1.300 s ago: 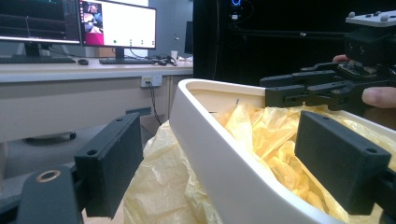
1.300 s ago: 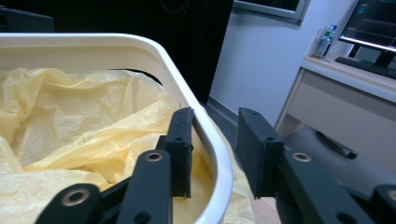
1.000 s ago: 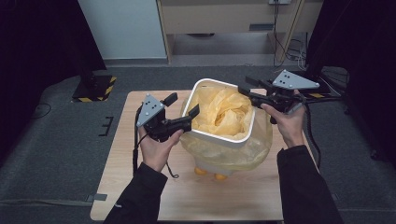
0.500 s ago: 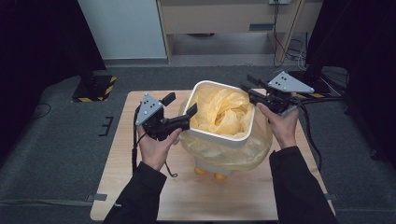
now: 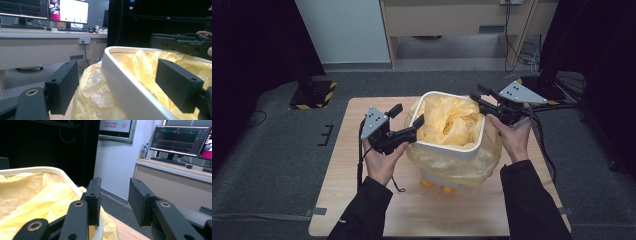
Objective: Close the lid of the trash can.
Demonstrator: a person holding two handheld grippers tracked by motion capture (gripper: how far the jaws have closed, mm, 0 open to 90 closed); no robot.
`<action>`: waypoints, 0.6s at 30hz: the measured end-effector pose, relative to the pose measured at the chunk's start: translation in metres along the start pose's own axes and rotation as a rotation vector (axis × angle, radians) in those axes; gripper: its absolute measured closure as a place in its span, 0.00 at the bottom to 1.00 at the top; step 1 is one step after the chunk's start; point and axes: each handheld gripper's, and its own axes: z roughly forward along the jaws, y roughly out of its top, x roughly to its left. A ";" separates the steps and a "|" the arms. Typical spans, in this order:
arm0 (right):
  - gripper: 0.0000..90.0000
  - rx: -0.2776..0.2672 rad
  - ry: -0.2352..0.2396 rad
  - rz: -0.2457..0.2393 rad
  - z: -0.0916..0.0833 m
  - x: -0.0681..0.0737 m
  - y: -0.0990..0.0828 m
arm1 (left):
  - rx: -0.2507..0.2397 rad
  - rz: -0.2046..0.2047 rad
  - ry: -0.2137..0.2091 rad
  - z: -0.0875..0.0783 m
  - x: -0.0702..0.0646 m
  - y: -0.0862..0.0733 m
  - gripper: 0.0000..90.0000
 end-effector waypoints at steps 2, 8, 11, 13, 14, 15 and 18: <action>0.70 -0.005 -0.010 -0.017 -0.001 0.001 -0.001 | 0.001 -0.004 0.003 0.000 0.000 0.000 0.20; 0.72 -0.040 -0.013 0.031 -0.004 -0.001 -0.008 | -0.007 -0.024 0.004 0.002 0.001 -0.001 0.18; 0.74 -0.040 -0.015 0.028 -0.004 0.001 -0.008 | -0.006 -0.021 0.008 0.002 0.001 -0.001 0.18; 0.74 -0.040 -0.018 0.027 -0.004 0.001 -0.008 | -0.006 -0.010 0.012 0.002 0.000 0.000 0.18; 0.73 -0.040 -0.022 0.028 -0.004 0.001 -0.008 | -0.009 0.003 0.016 0.002 -0.001 0.000 0.18; 0.71 -0.039 -0.026 0.027 -0.005 0.002 -0.008 | -0.006 0.011 0.017 0.001 0.000 0.001 0.18; 0.57 -0.018 -0.065 0.018 -0.006 0.000 -0.004 | -0.032 -0.005 0.010 -0.005 0.001 0.006 0.18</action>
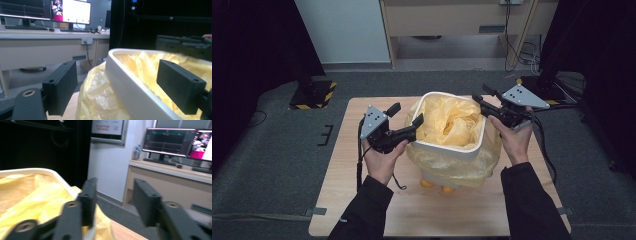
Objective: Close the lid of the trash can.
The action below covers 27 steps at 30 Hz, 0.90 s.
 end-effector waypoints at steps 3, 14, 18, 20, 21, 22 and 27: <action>0.54 -0.036 -0.025 0.040 -0.006 -0.005 0.007 | -0.051 0.009 0.001 -0.011 0.001 0.009 0.18; 0.33 -0.015 -0.062 0.123 -0.040 -0.018 -0.009 | -0.001 0.044 0.039 -0.053 0.023 0.005 0.19; 0.29 0.023 -0.073 0.149 -0.052 -0.023 -0.030 | 0.078 0.026 0.081 -0.067 0.044 -0.020 0.19; 0.28 0.042 -0.076 0.169 -0.057 -0.025 -0.040 | 0.124 0.026 0.100 -0.073 0.051 -0.035 0.19; 0.26 0.052 -0.079 0.175 -0.059 -0.025 -0.045 | 0.150 0.028 0.110 -0.075 0.054 -0.042 0.19; 0.25 0.060 -0.080 0.182 -0.062 -0.026 -0.050 | 0.177 0.032 0.115 -0.078 0.057 -0.050 0.19; 0.23 0.107 -0.080 0.194 -0.072 -0.024 -0.070 | 0.299 0.033 0.117 -0.086 0.064 -0.086 0.19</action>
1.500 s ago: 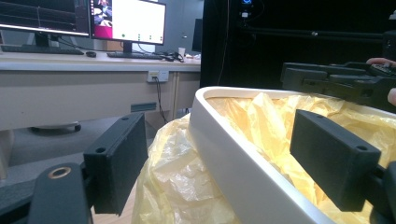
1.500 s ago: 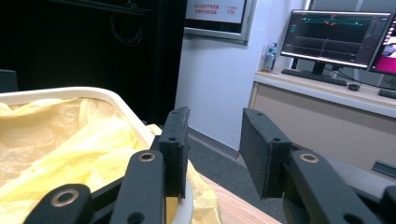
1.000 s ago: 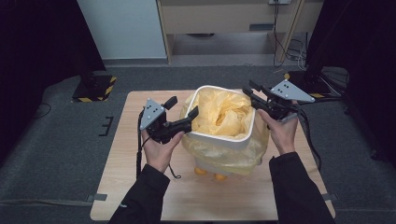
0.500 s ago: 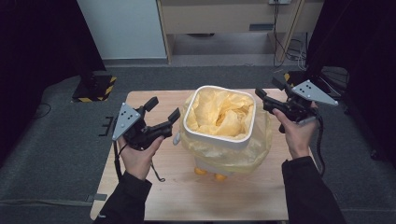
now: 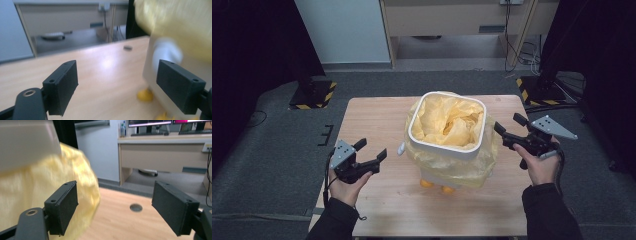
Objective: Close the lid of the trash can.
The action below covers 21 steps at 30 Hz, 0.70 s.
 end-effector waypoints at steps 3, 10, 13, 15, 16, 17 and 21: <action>0.21 0.061 0.001 0.000 -0.004 -0.002 -0.016 | 0.065 0.019 -0.008 0.002 0.001 -0.013 0.19; 0.20 0.161 0.017 -0.006 -0.014 -0.001 -0.043 | 0.213 0.063 -0.054 0.005 -0.002 -0.036 0.18; 0.20 0.220 0.027 -0.013 -0.020 -0.001 -0.058 | 0.259 0.071 -0.046 0.003 0.001 -0.044 0.18; 0.20 0.252 0.036 -0.005 -0.023 0.000 -0.069 | 0.303 0.063 -0.042 0.004 0.003 -0.051 0.17; 0.20 0.275 0.038 -0.003 -0.024 0.000 -0.074 | 0.332 0.061 -0.040 0.005 0.004 -0.054 0.17; 0.20 0.300 0.041 -0.007 -0.024 0.001 -0.080 | 0.367 0.063 -0.041 0.007 0.005 -0.057 0.17; 0.19 0.410 0.052 -0.022 -0.024 0.005 -0.097 | 0.458 0.085 -0.032 0.015 0.006 -0.064 0.16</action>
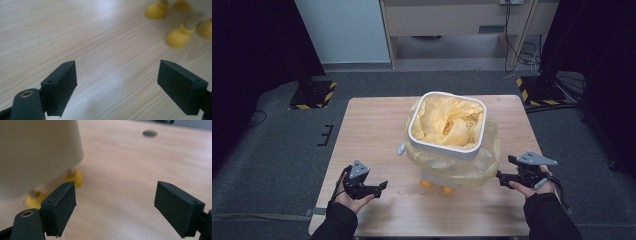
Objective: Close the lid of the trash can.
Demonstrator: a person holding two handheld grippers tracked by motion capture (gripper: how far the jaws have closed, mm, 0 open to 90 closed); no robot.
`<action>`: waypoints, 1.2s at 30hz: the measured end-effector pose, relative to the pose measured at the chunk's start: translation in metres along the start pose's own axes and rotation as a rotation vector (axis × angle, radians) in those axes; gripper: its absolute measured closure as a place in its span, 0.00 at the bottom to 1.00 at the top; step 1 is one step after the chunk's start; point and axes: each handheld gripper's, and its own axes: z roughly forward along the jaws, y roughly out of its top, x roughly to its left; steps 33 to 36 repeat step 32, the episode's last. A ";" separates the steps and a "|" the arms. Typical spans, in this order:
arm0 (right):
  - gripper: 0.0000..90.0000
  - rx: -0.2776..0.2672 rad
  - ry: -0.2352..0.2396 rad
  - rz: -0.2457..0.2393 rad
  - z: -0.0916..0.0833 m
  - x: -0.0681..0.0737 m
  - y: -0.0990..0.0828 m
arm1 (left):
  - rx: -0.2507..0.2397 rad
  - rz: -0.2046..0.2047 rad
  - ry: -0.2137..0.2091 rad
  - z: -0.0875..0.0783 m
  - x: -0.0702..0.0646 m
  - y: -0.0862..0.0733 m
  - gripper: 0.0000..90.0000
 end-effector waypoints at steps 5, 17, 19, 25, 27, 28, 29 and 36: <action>0.17 0.108 -0.005 -0.013 0.004 -0.001 -0.012 | 0.073 0.011 0.011 0.009 0.005 -0.004 0.15; 0.16 0.235 -0.091 0.006 0.006 -0.026 -0.033 | 0.158 -0.059 0.077 0.020 0.029 -0.016 0.12; 0.16 0.264 -0.106 -0.005 0.009 -0.029 -0.037 | 0.161 -0.066 0.082 0.020 0.031 -0.017 0.12; 0.15 0.309 -0.155 0.027 0.006 -0.039 -0.045 | 0.181 -0.080 0.089 0.021 0.036 -0.023 0.11; 0.15 0.302 -0.170 0.051 0.004 -0.042 -0.047 | 0.192 -0.090 0.090 0.021 0.038 -0.025 0.11; 0.15 0.302 -0.177 0.059 0.003 -0.044 -0.048 | 0.201 -0.094 0.092 0.022 0.038 -0.025 0.11; 0.15 0.308 -0.182 0.064 0.003 -0.045 -0.049 | 0.213 -0.096 0.093 0.022 0.039 -0.026 0.11; 0.14 0.310 -0.189 0.059 0.003 -0.046 -0.051 | 0.224 -0.106 0.100 0.024 0.041 -0.028 0.11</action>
